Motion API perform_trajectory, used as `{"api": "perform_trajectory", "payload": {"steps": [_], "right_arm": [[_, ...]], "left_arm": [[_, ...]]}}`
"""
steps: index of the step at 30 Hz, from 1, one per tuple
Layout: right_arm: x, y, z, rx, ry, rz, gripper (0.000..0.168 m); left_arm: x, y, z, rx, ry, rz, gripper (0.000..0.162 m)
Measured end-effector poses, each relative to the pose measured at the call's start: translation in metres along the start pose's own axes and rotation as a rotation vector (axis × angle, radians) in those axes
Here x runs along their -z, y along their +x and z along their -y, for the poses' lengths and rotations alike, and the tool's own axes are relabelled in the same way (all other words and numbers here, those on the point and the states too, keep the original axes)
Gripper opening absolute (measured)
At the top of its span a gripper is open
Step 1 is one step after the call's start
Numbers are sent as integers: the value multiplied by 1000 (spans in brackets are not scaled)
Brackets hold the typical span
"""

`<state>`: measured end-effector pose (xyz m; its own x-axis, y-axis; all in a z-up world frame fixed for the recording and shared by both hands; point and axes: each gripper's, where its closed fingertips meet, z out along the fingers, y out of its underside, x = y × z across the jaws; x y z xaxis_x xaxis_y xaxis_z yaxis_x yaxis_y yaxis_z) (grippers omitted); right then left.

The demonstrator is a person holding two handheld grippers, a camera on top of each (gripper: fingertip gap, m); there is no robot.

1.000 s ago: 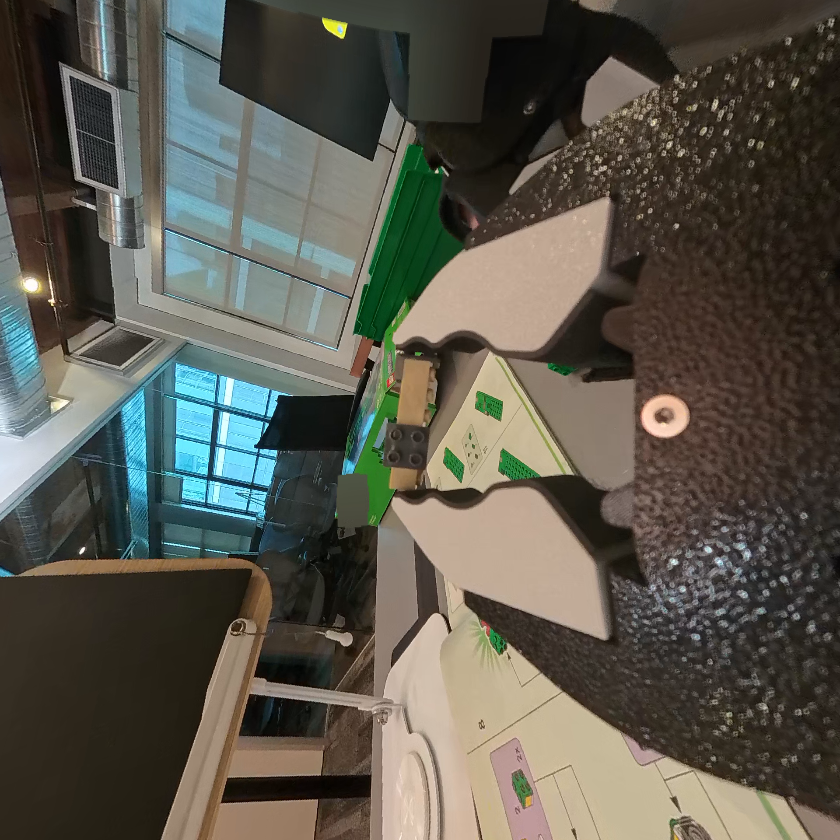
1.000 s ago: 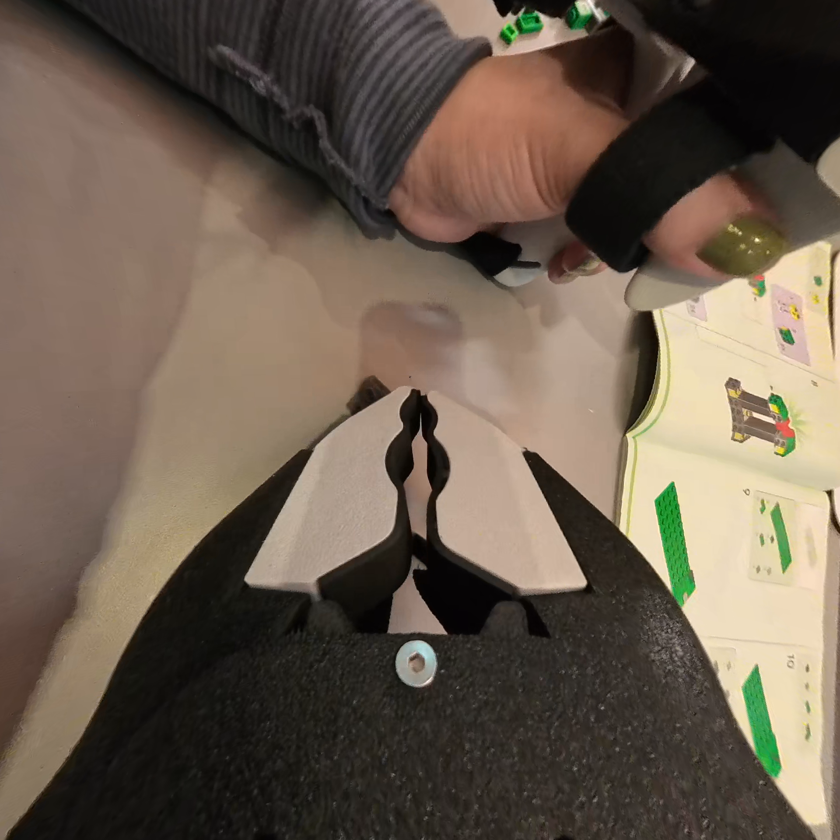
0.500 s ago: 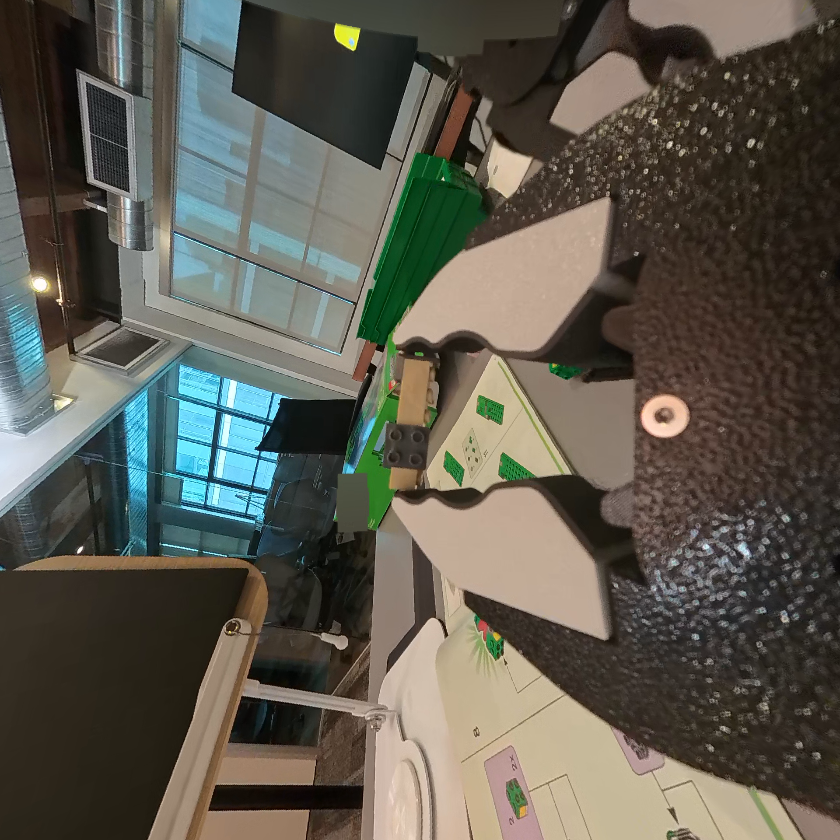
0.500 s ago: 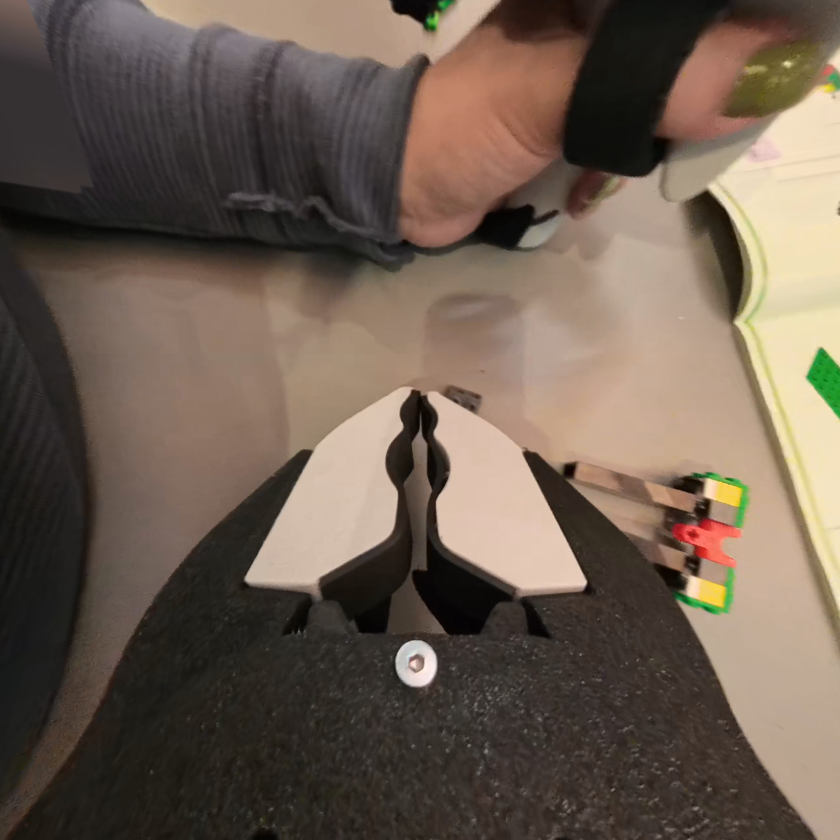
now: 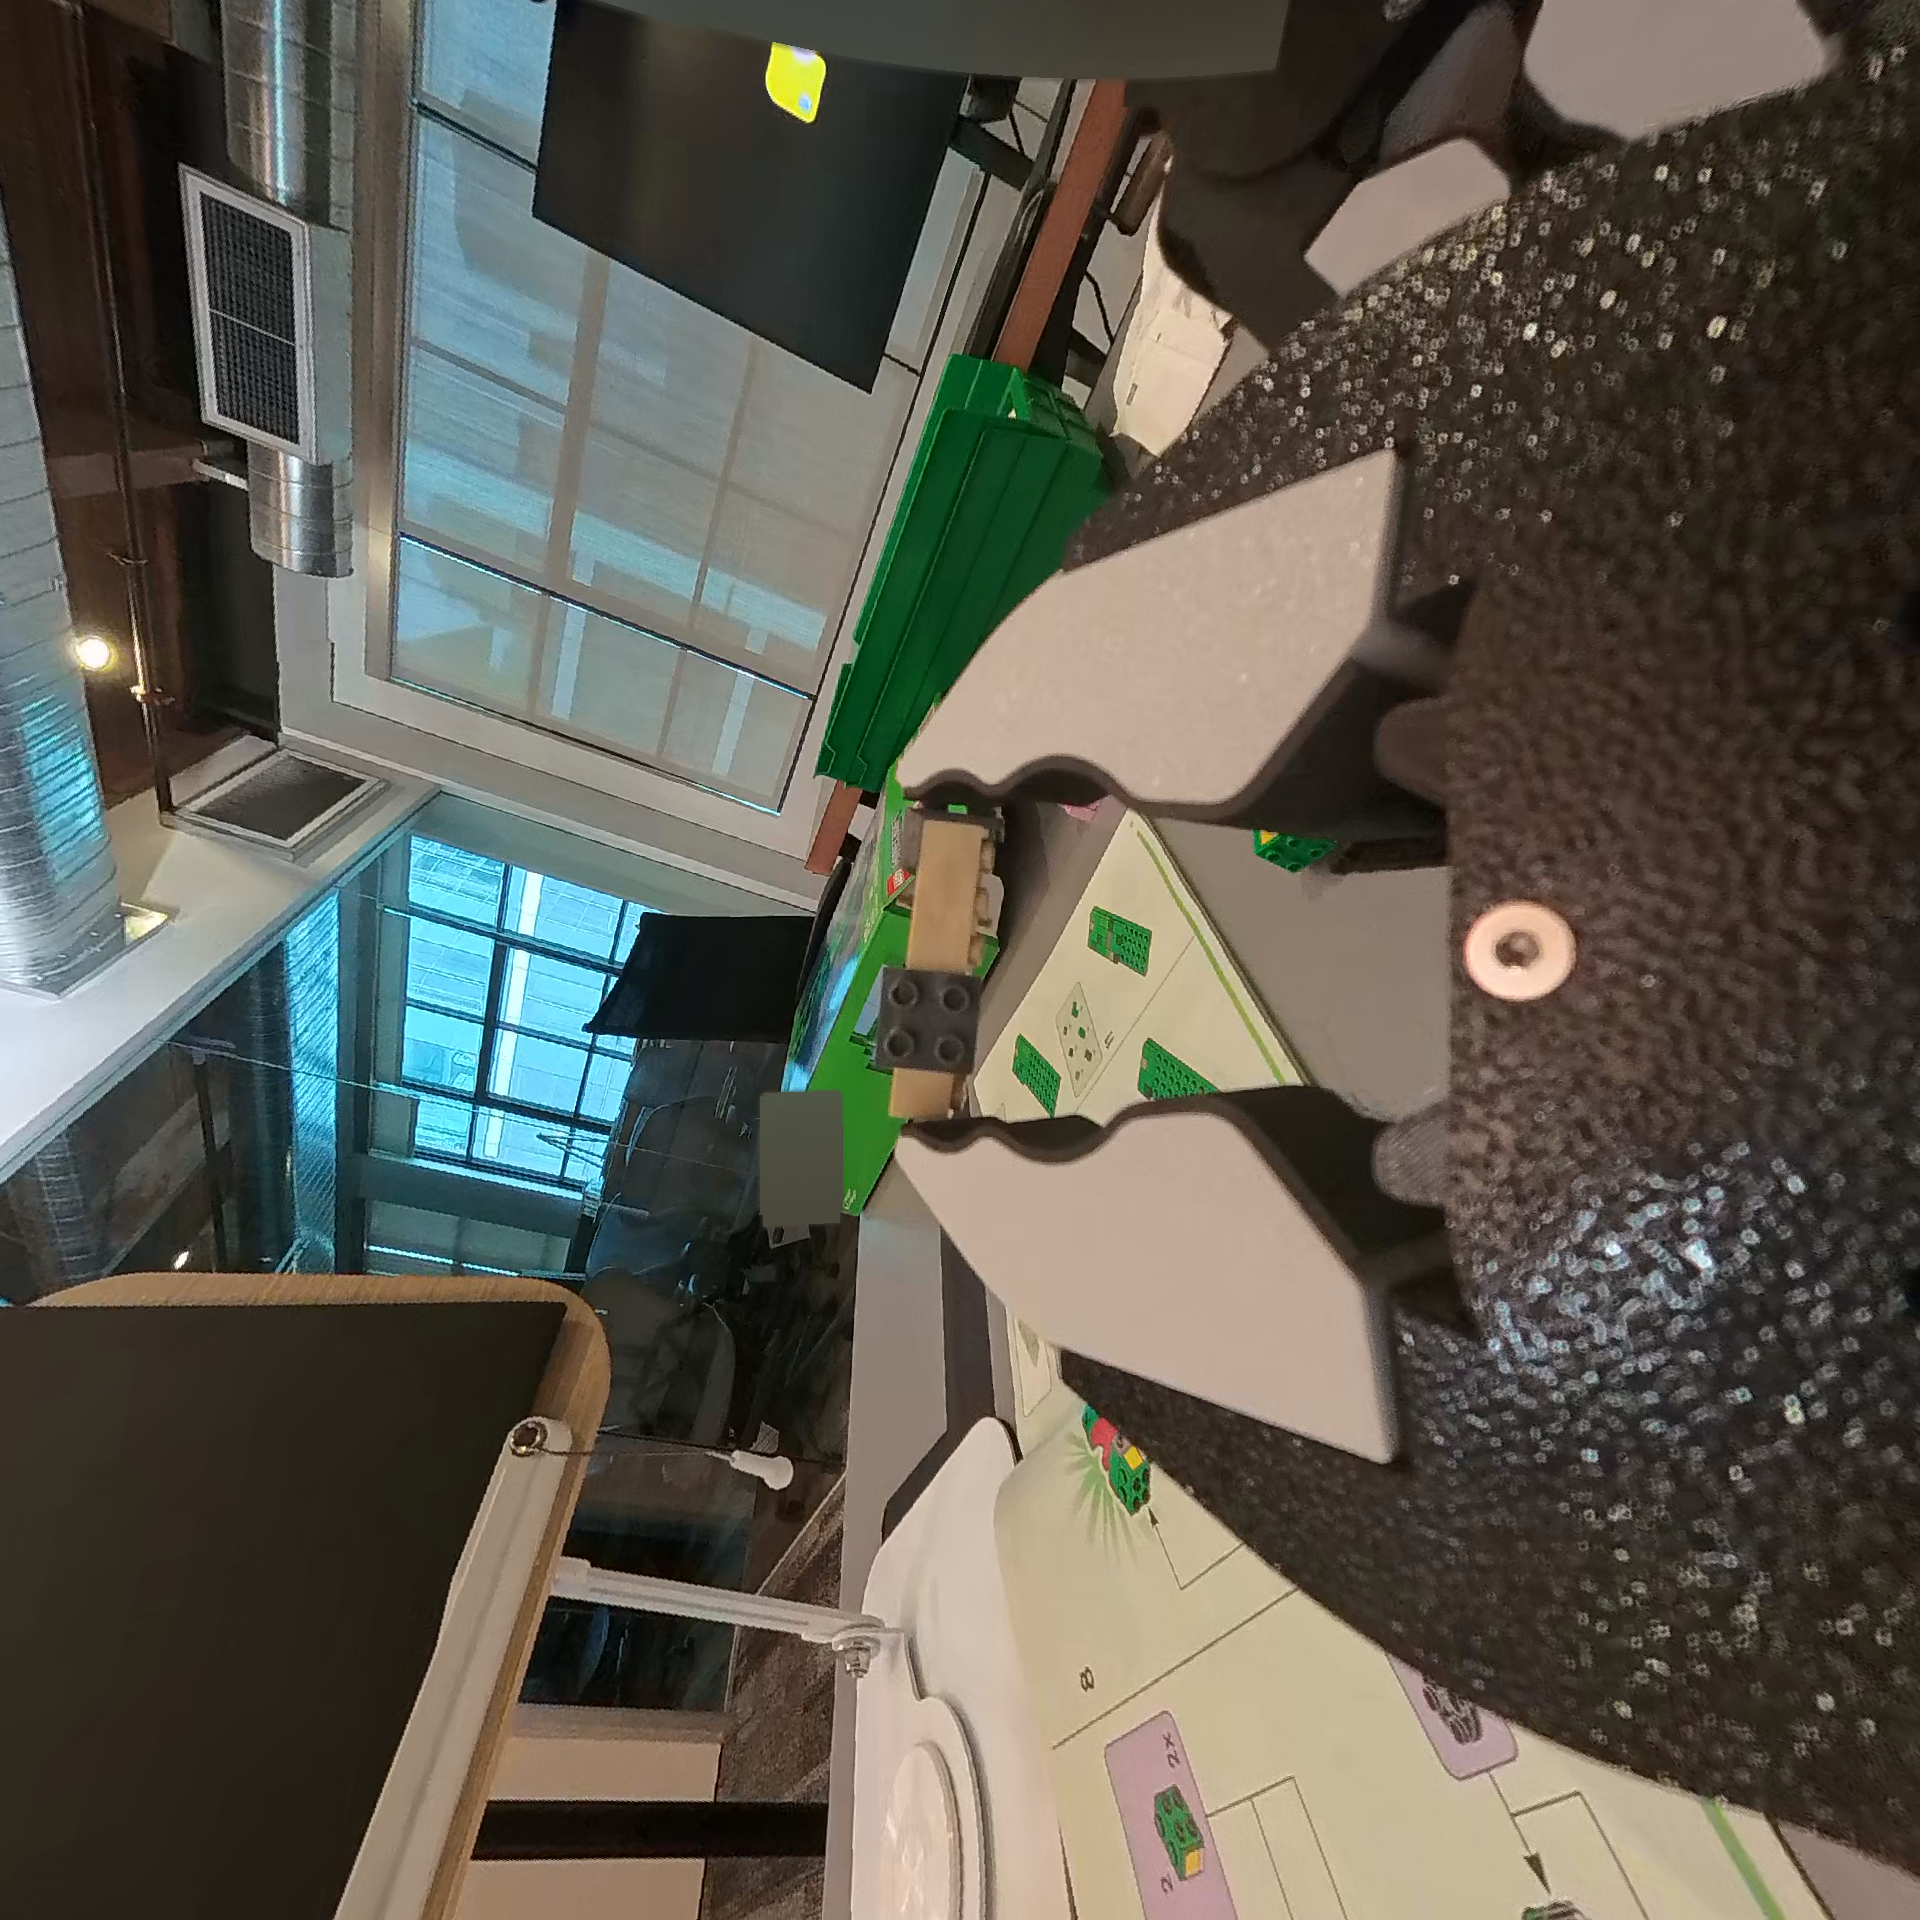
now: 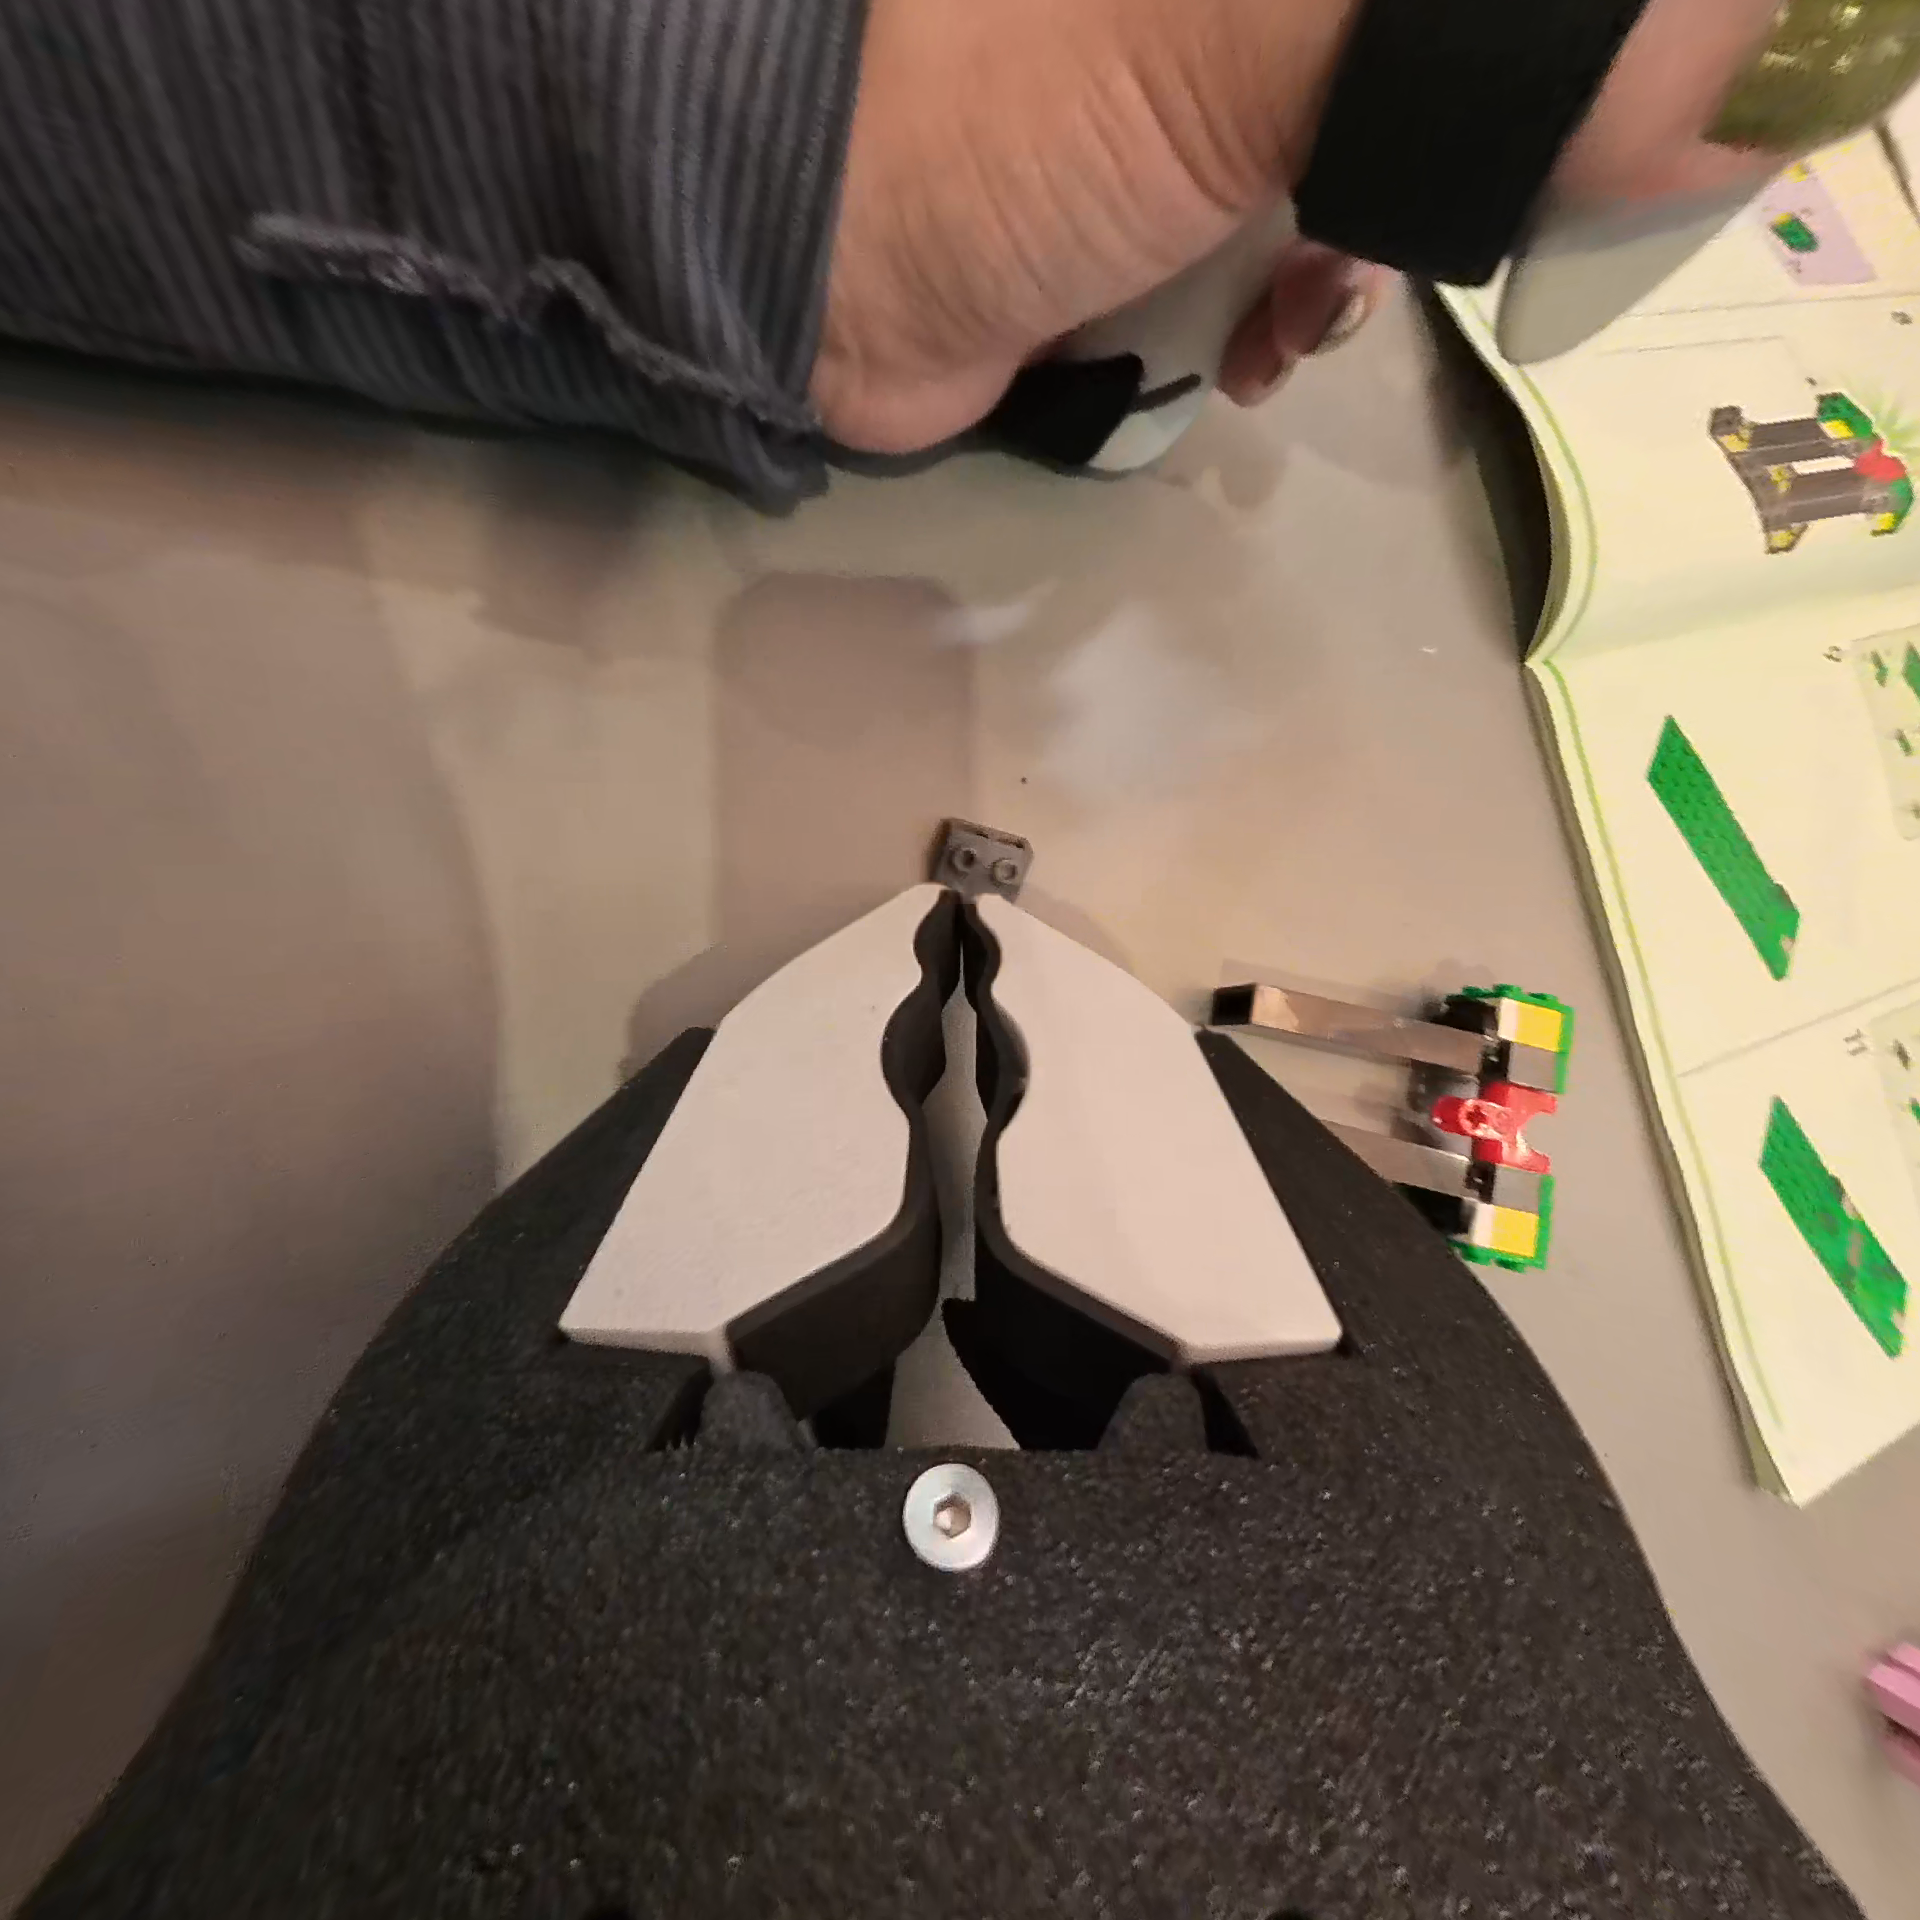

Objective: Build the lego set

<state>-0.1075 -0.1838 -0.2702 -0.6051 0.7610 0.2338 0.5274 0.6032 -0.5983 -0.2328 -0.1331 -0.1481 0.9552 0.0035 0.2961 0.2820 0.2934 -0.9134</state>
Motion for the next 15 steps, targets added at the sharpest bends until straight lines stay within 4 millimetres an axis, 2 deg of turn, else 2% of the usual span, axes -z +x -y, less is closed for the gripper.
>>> {"api": "perform_trajectory", "payload": {"steps": [5,7,9,10,13,15], "right_arm": [[-4,19,-7,-23,-19,-87,0],[-1,22,-2,-31,15,-109,0],[2,19,9,-72,83,-82,3],[3,16,12,-96,100,-56,10],[-2,9,11,-150,67,26,27],[-4,6,12,-182,63,73,27]], "left_arm": [[0,0,0,0,-1,-1,57],[0,0,0,0,-2,-1,57],[0,0,0,0,-2,-1,57],[0,0,0,1,-2,-1,57],[0,0,-1,4,-3,-3,57],[-1,1,-1,4,-4,-5,57]]}}
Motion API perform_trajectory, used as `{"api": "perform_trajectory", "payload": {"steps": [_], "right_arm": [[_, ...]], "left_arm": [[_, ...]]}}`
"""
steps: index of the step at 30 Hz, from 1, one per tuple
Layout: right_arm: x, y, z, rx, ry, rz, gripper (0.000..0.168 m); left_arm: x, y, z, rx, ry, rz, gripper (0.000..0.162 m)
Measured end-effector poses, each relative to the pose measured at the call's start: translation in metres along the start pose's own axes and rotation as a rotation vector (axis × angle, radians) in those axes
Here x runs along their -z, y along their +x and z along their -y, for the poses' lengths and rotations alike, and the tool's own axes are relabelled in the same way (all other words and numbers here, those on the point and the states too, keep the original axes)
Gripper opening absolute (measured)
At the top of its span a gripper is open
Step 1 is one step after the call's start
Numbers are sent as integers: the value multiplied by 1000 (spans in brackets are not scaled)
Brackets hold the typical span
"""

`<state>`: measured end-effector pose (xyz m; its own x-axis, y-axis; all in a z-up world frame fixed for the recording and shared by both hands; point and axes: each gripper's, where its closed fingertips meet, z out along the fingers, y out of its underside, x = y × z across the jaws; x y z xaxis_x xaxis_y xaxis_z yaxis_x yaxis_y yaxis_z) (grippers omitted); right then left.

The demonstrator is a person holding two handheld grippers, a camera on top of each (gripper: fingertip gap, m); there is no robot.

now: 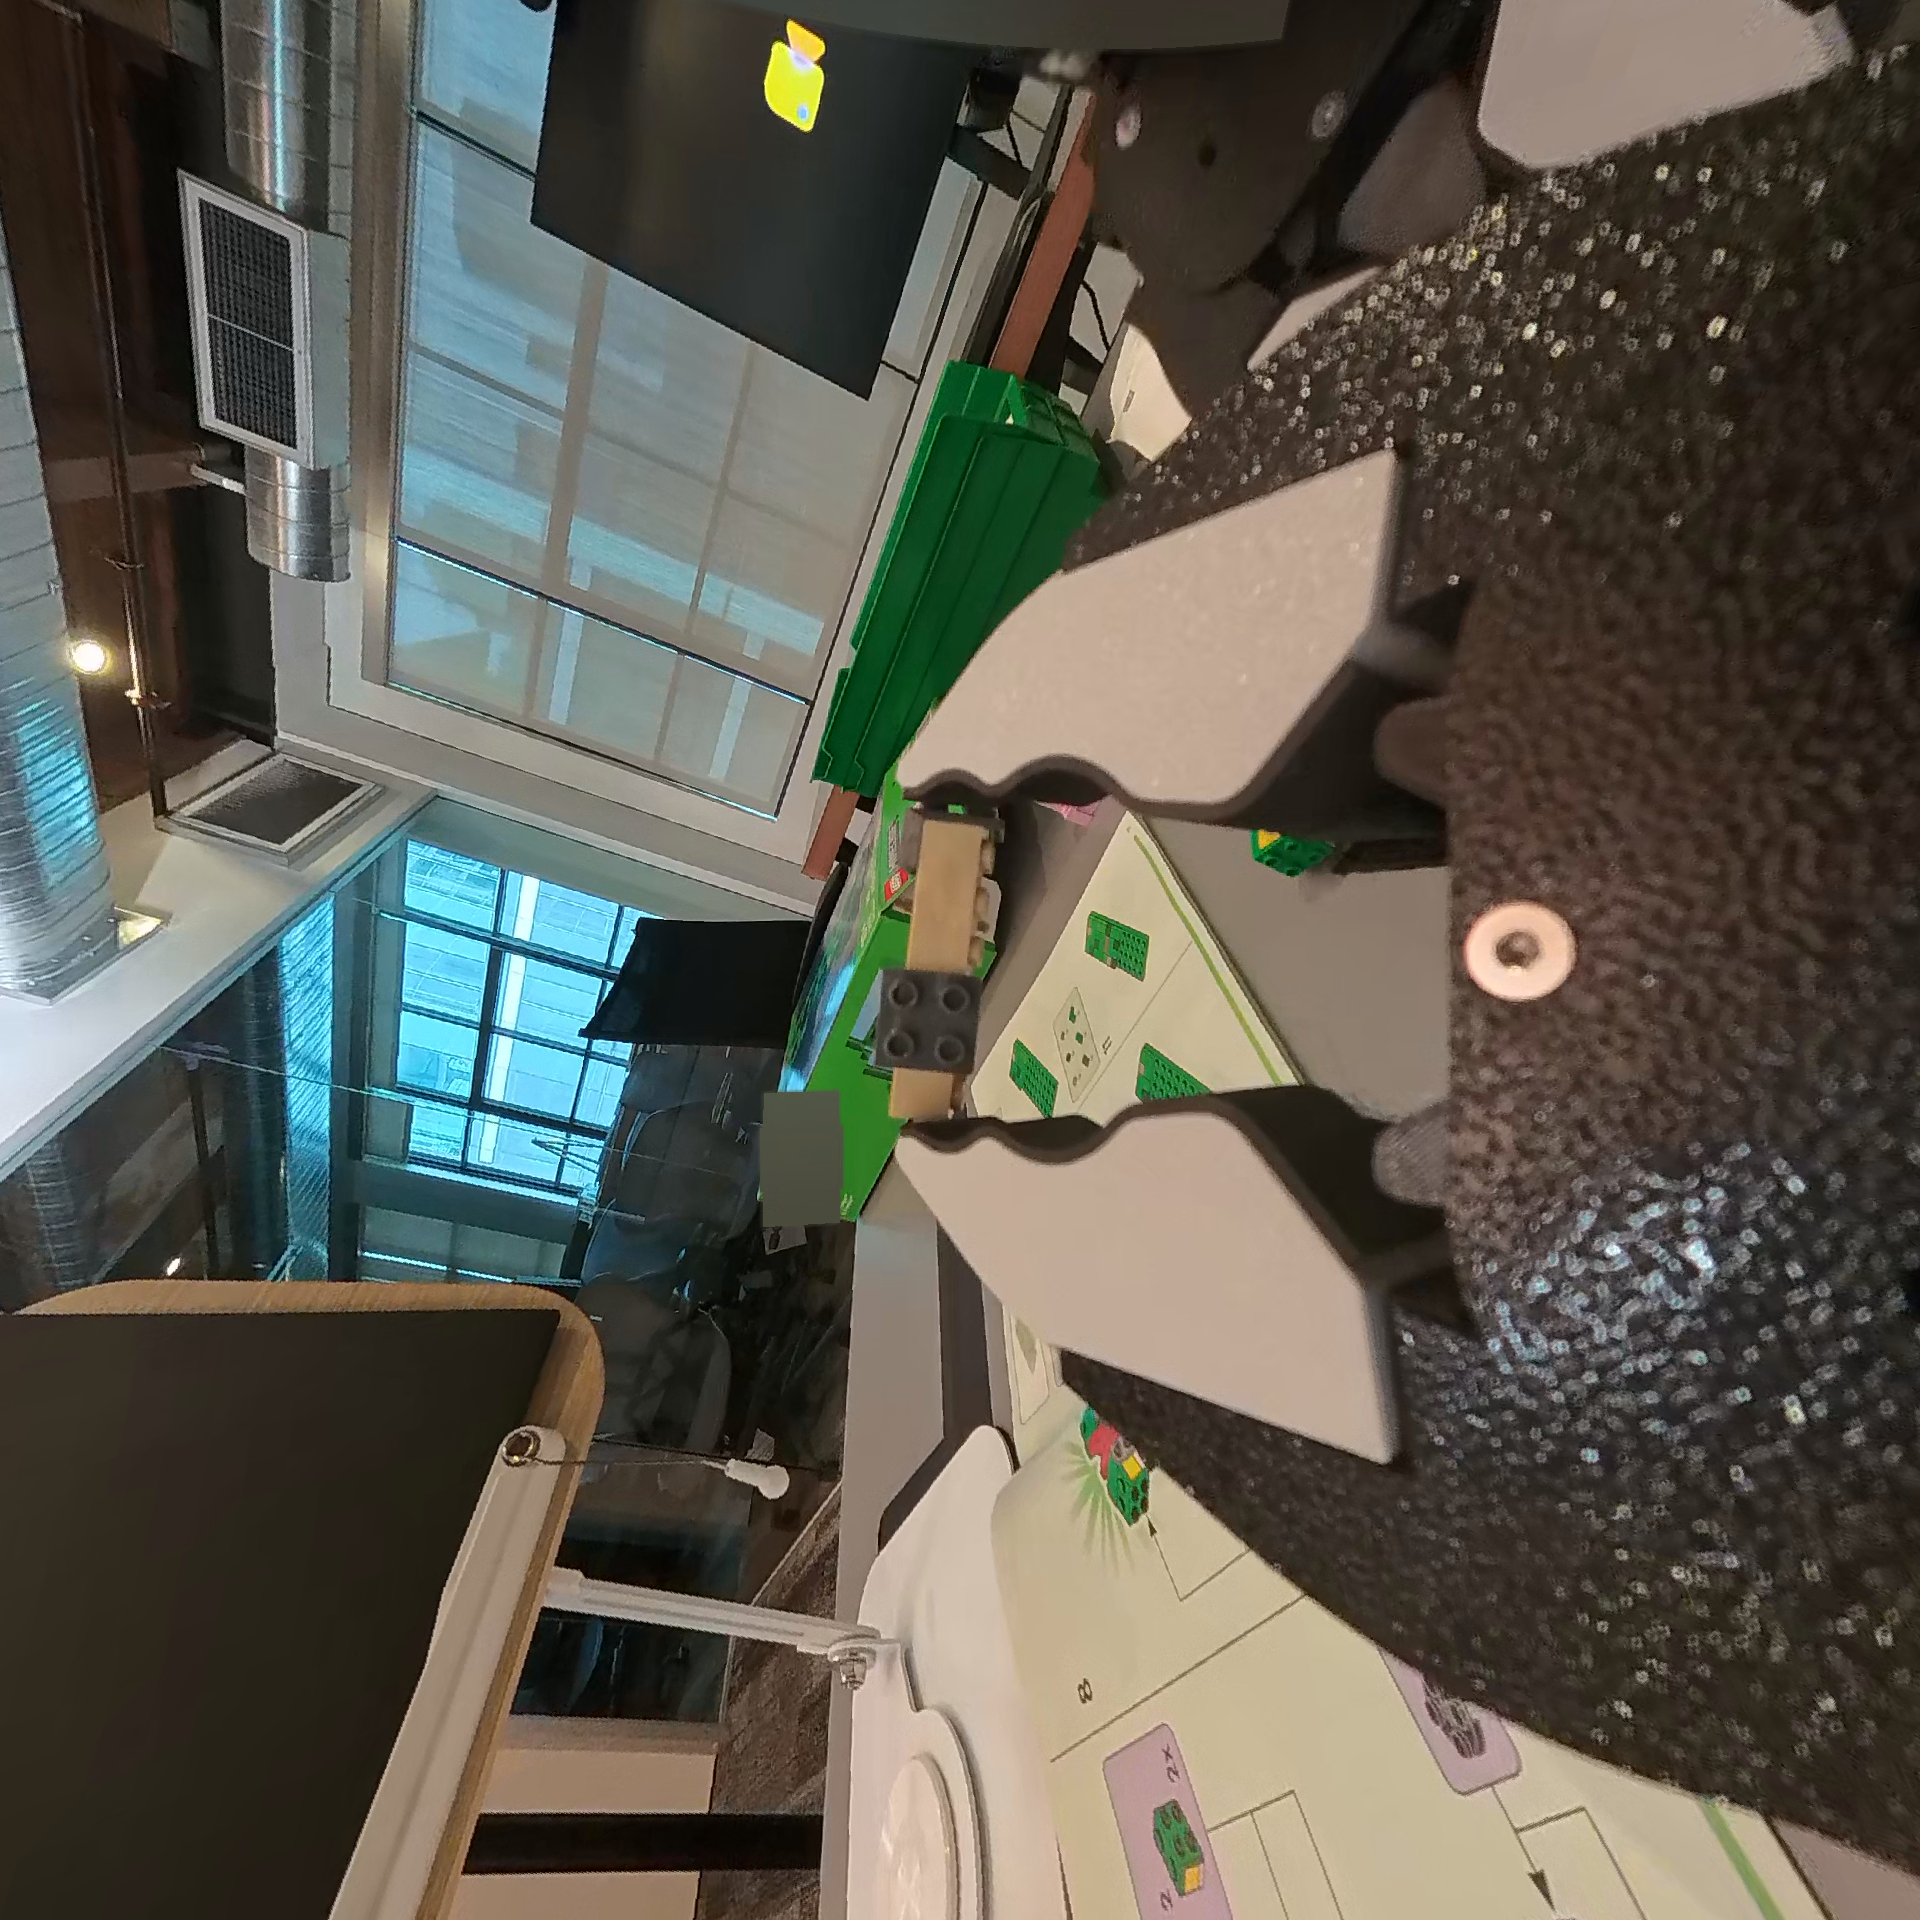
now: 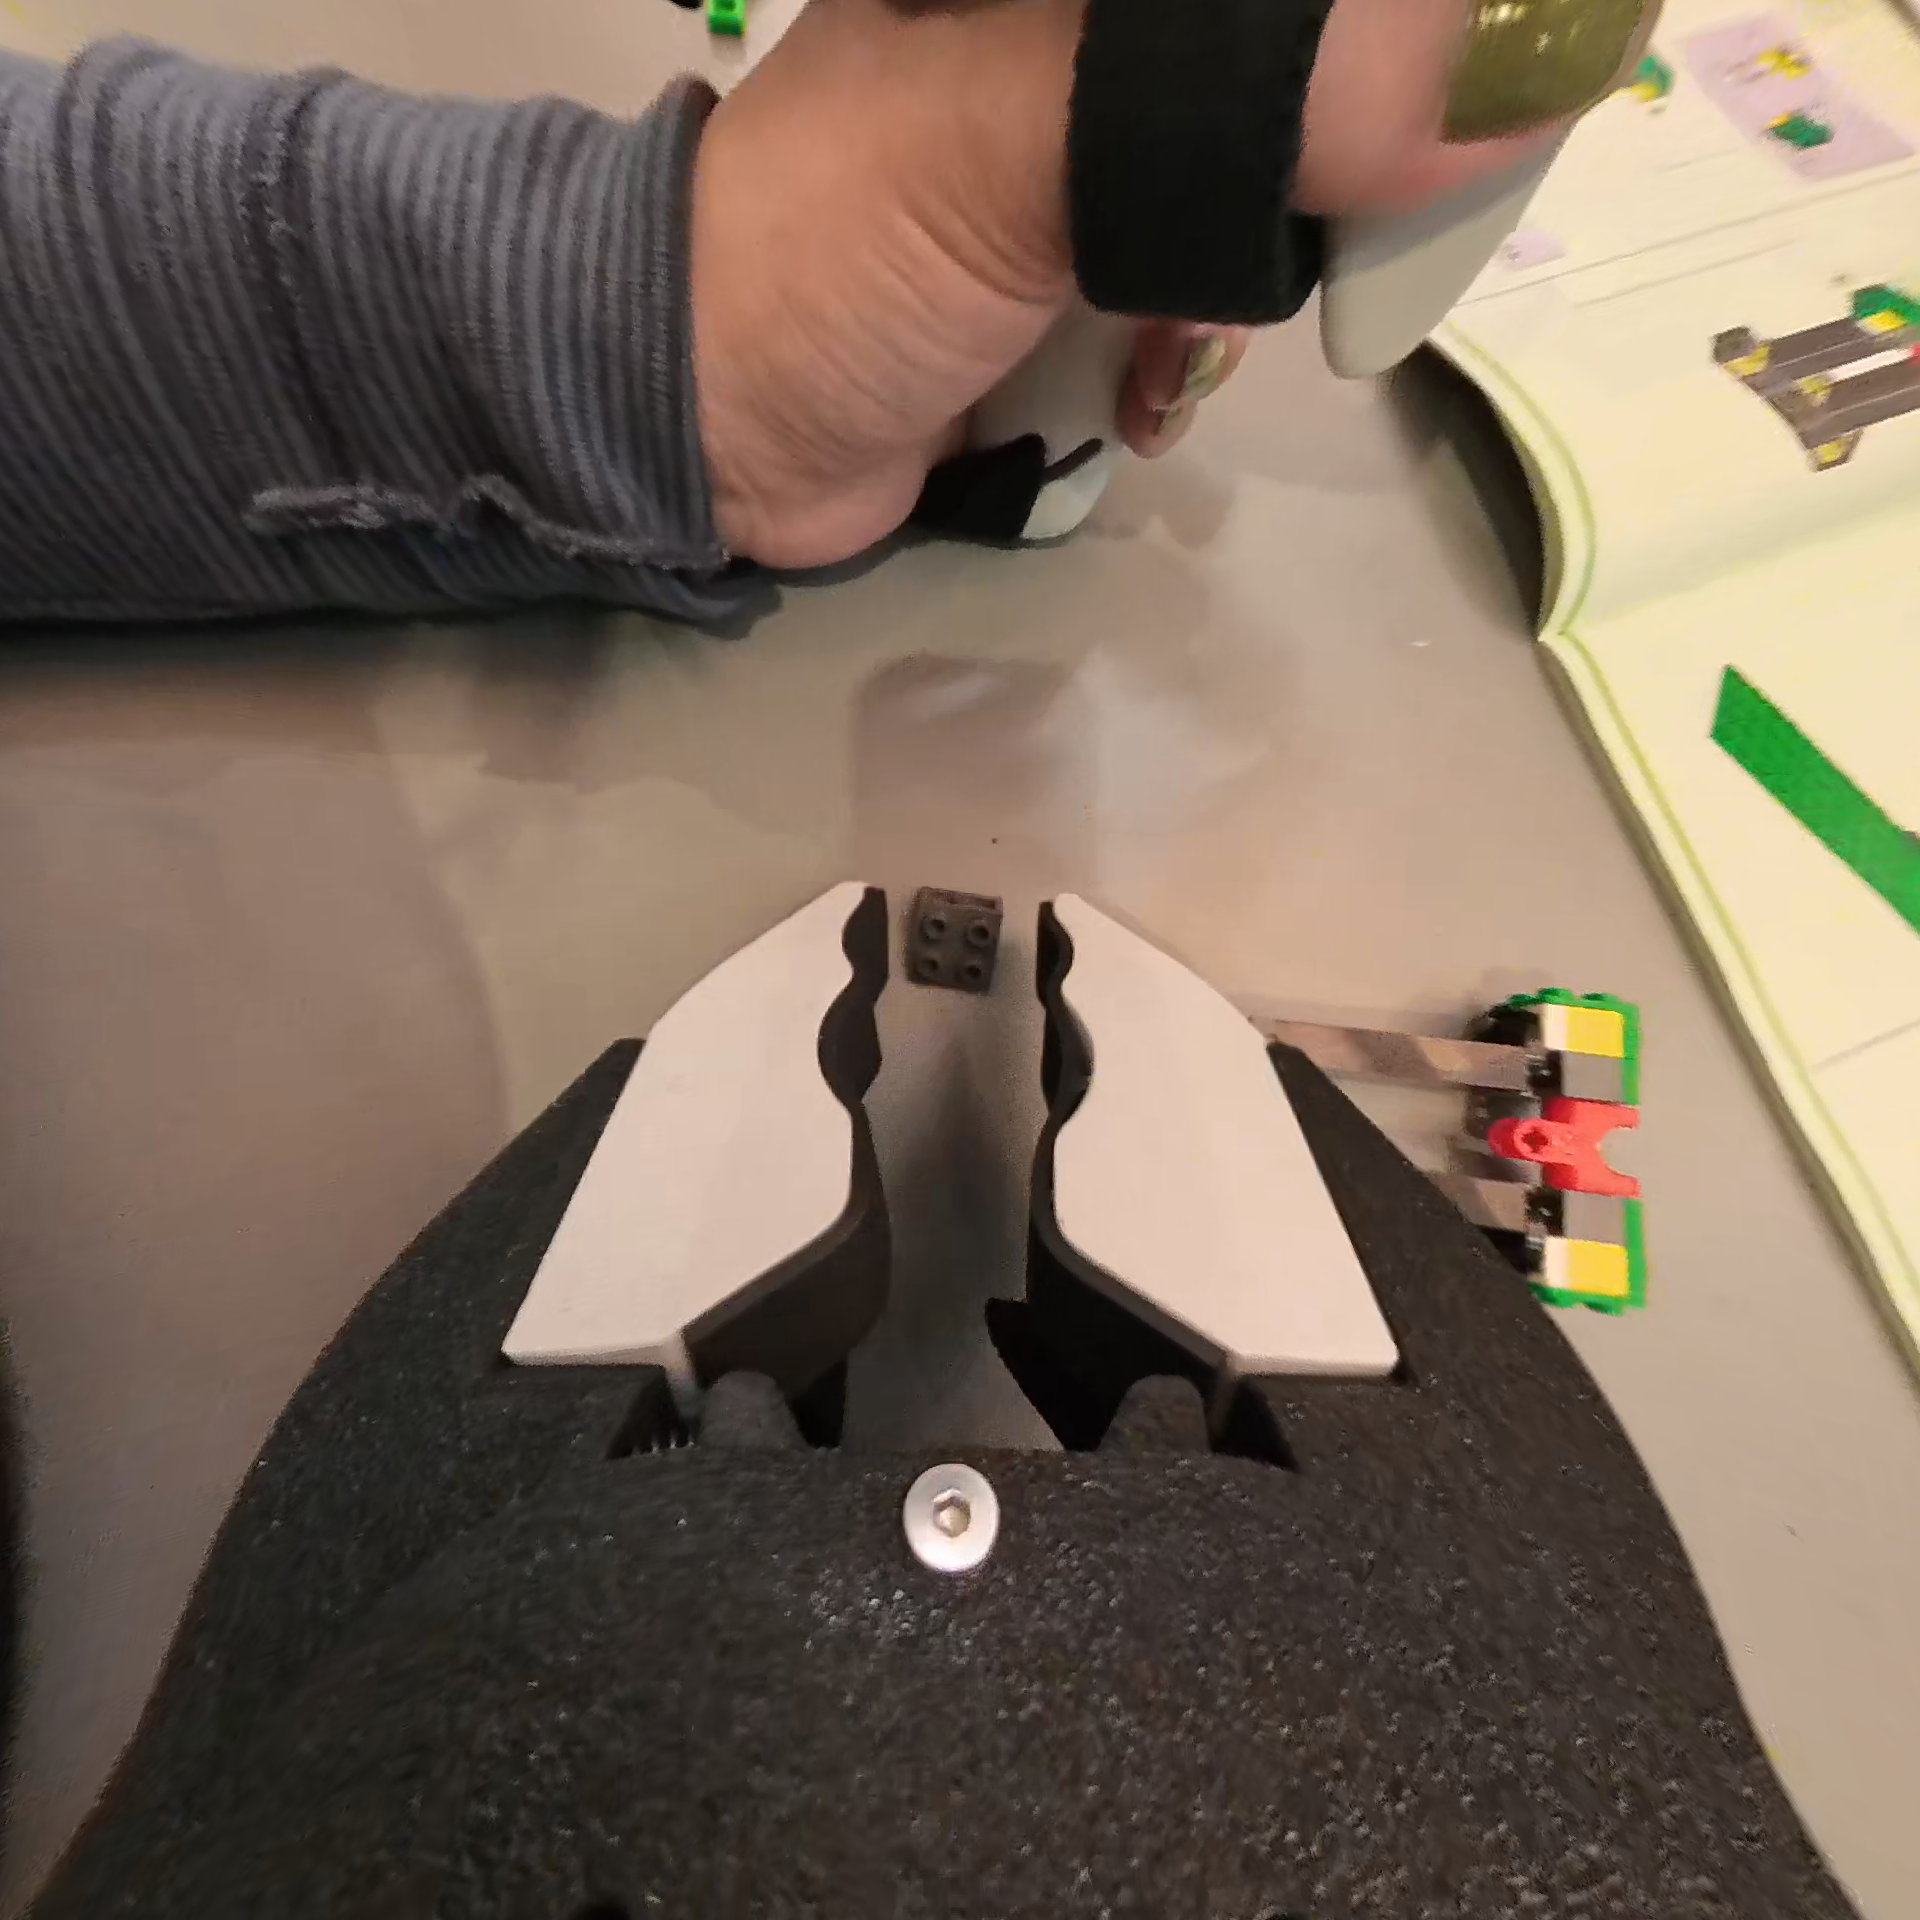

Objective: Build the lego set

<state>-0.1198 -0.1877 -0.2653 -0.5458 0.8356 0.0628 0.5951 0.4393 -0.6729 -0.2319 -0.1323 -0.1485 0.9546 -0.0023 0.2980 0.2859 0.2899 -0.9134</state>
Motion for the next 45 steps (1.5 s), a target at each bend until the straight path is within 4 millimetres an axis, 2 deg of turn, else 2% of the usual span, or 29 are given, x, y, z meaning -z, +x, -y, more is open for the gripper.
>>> {"api": "perform_trajectory", "payload": {"steps": [3,5,7,9,11,13,16,18,19,21,23,25,29,30,33,34,37,41,45], "right_arm": [[-5,-4,-4,7,-60,59,16],[-3,-6,-3,80,-85,108,16],[5,-9,-1,222,-89,197,15],[18,-19,-3,437,-73,348,15],[31,-29,-17,707,-69,509,15],[36,-28,-32,918,-98,581,16],[36,-25,-45,1008,-204,664,16],[34,-22,-44,1061,-217,657,16],[32,-20,-41,1082,-209,631,21],[29,-19,-35,1070,-184,581,32],[29,-19,-29,976,-159,538,42],[30,-16,-23,873,-131,469,43],[37,-2,-8,654,-35,175,24],[39,-2,-10,593,-34,125,18],[43,-25,-29,432,-85,183,0],[43,-29,-34,391,-104,182,0],[44,-27,-40,352,-133,120,0],[41,-22,-48,361,-171,129,0],[35,-19,-47,371,-175,131,0]], "left_arm": [[0,0,0,0,1,0,57],[0,0,0,1,1,0,57],[0,0,1,2,2,-1,57],[0,0,1,2,2,-2,57],[0,1,0,-1,-1,-4,57],[-1,1,0,-4,-4,-6,57],[-1,2,-1,-9,-6,-6,57],[-1,2,-1,-10,-8,-7,57],[-1,2,-1,-10,-9,-7,57],[-1,2,-1,-8,-8,-7,57],[-1,1,-1,-5,-6,-7,57],[0,1,0,-1,-2,-5,57],[0,-1,1,14,7,-2,57],[1,-1,1,17,8,-2,57],[1,-2,1,25,11,-1,57],[1,-2,1,26,11,-2,57],[0,-1,1,24,10,-4,57],[0,0,0,20,8,-5,57],[0,0,0,18,6,-5,57]]}}
